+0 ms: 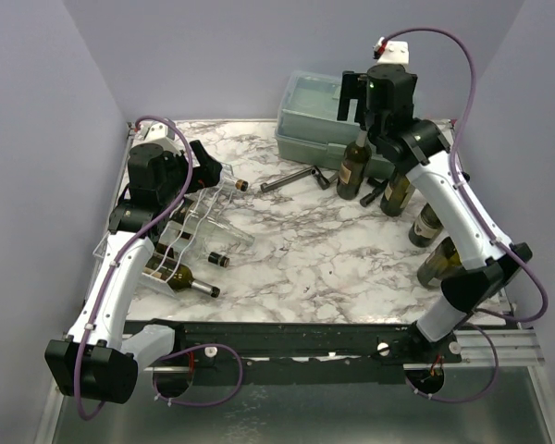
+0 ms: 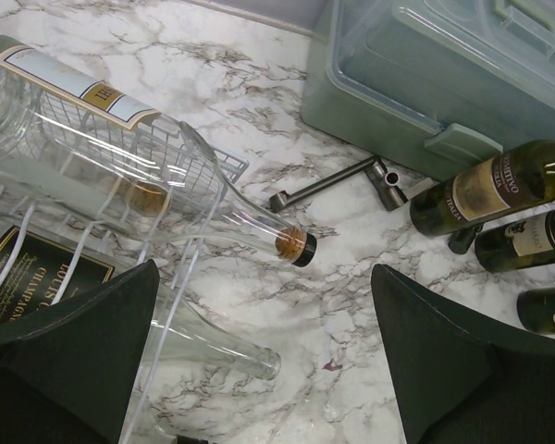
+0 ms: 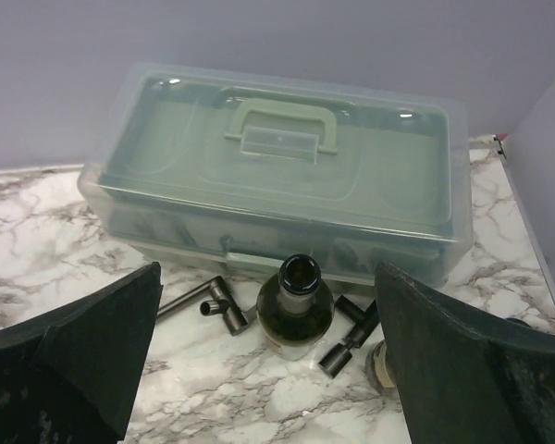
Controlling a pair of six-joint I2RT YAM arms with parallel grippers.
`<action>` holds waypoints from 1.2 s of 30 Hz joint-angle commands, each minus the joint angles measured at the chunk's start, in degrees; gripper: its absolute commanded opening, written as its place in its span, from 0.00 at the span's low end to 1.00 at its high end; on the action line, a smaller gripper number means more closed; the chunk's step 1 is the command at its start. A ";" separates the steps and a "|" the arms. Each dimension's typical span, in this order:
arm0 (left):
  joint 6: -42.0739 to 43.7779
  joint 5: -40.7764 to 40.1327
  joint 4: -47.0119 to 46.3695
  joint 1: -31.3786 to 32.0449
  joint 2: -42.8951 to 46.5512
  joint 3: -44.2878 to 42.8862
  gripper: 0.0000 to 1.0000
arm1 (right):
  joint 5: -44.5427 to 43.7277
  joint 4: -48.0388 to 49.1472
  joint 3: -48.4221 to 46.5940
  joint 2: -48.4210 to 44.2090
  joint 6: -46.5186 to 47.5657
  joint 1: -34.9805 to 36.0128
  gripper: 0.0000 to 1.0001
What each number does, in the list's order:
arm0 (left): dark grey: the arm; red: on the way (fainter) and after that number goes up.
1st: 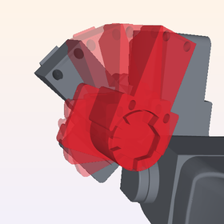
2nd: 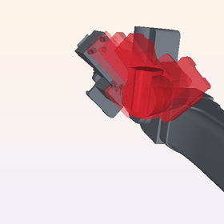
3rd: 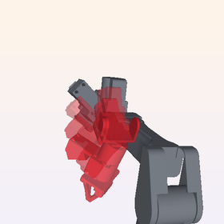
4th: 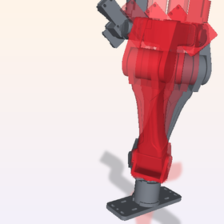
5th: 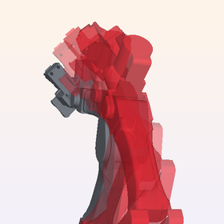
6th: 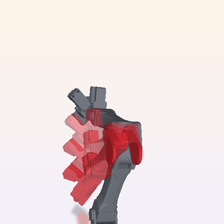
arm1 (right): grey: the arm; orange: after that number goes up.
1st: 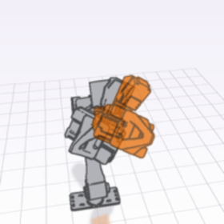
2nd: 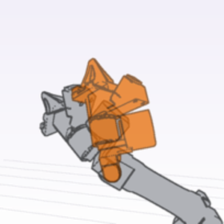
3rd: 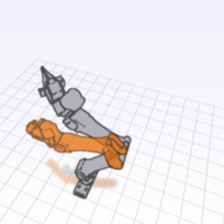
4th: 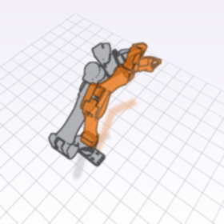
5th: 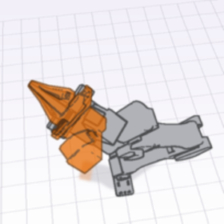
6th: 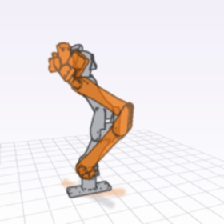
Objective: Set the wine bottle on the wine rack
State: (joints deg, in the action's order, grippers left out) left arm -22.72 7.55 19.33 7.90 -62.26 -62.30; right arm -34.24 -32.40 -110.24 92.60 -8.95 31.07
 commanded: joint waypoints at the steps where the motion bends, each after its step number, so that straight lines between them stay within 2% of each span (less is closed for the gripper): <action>1: -0.18 0.96 -1.14 0.10 0.20 0.26 0.99 | 4.28 -8.68 -5.41 5.33 1.03 -3.39 1.00; 8: -0.04 0.89 -1.14 0.14 0.23 0.25 0.99 | 10.74 -11.54 -10.22 11.09 -0.77 -7.03 1.00; 14: -0.13 0.97 -1.12 0.10 0.29 0.25 0.99 | 9.62 -13.12 -9.92 13.37 -1.30 -7.44 0.86; 22: -0.22 1.33 -1.14 0.10 0.21 0.16 0.99 | 12.11 -15.94 -11.37 15.99 -2.86 -9.16 0.73; 28: -0.35 1.41 -1.11 0.11 0.14 0.23 0.99 | 14.65 -18.49 -11.75 17.96 -3.27 -10.22 0.71; 36: -0.40 1.80 -1.13 0.11 -0.24 0.16 0.99 | 17.51 -25.22 -17.23 22.59 -3.40 -11.07 0.68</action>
State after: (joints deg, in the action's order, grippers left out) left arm -22.94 7.92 19.31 7.97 -62.26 -62.30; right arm -19.46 -52.66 -124.36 113.32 -12.05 20.60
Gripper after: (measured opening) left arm 0.987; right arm 0.681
